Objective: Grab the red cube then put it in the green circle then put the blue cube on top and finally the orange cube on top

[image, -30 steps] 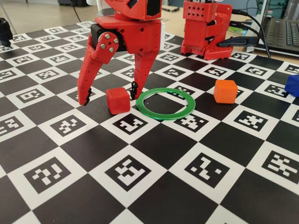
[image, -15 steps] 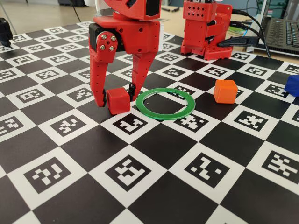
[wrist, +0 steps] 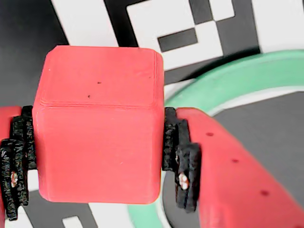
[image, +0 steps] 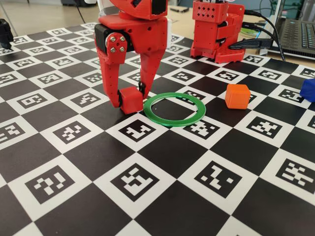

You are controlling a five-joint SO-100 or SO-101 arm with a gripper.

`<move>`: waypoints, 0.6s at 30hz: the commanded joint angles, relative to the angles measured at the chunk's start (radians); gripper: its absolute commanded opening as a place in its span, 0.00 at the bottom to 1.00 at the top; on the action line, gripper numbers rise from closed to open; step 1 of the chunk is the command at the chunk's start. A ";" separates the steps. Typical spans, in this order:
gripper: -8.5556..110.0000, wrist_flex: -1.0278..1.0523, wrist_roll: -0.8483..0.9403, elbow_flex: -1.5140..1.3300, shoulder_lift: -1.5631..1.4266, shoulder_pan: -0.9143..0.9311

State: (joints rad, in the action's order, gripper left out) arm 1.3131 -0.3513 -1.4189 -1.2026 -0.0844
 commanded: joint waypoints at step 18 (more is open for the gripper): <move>0.13 0.132 -0.075 -0.087 -0.443 -0.196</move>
State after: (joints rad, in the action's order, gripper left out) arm 1.4634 -0.4004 -1.5110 -1.5355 -0.2301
